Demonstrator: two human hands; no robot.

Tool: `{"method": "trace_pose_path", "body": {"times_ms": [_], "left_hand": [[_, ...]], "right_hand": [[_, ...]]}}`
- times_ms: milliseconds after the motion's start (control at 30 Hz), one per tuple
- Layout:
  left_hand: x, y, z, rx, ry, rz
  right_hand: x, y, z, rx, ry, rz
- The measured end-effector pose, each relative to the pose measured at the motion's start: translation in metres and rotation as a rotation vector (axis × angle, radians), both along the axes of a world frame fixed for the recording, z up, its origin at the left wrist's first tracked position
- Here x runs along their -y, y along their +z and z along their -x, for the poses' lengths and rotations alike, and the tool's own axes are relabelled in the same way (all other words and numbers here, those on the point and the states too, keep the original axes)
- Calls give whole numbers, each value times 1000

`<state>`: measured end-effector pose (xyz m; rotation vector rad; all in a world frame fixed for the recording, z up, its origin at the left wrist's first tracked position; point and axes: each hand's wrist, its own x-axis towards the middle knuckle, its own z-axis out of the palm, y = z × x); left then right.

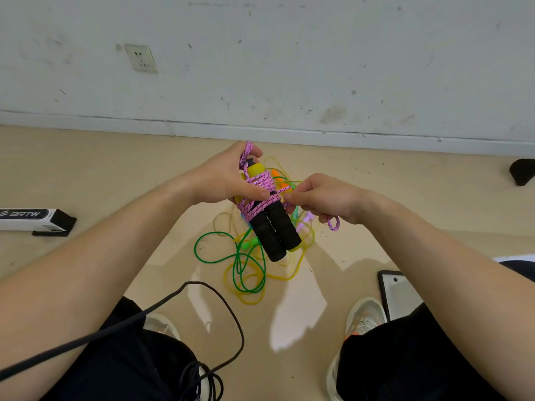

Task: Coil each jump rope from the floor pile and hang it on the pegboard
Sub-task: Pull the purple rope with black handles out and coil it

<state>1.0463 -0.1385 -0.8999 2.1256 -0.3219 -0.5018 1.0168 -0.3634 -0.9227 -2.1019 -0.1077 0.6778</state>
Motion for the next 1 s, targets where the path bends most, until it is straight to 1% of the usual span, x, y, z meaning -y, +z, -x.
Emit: {"method": "trace_pose_path", "body": {"times_ms": [133,167,233,267,300,433,533,600,667,733,767,800,933,1000], "left_hand": [[-3,-3,-3,-16,65,68],[-3,-2,-3,-54,107,134],[-5,0,-5,-175,211,349],[-7,2,-6,-220,255,447],[-10,3,-8,-239,290,500],[-16,1,-13,-209,418,470],[-15,0,-15,-159,434,457],[-14,2,-18,-119,457,452],[-15,0,-20,-93,497,439],[-15,-2,-20,-60,548,401],[-15,-2,-19,-31,563,377],[-14,-2,-18,7,567,356],[-2,-7,-15,236,557,211],[6,-11,-11,334,554,125]], "right_hand": [[1,1,1,-37,-67,-129],[2,0,1,-37,-104,-175],[5,-4,1,-16,-188,-245],[5,-6,2,-8,-232,-257],[5,-7,2,-3,-272,-256],[1,-8,3,29,-325,-251],[0,-4,2,36,-358,-254],[0,-2,1,-25,-396,-325],[3,2,0,-133,-444,-447],[5,6,-1,-178,-439,-479],[6,8,-1,-156,-414,-431],[6,9,-1,-109,-389,-343],[-3,11,1,215,-319,160],[-11,11,4,292,-263,346]]}}
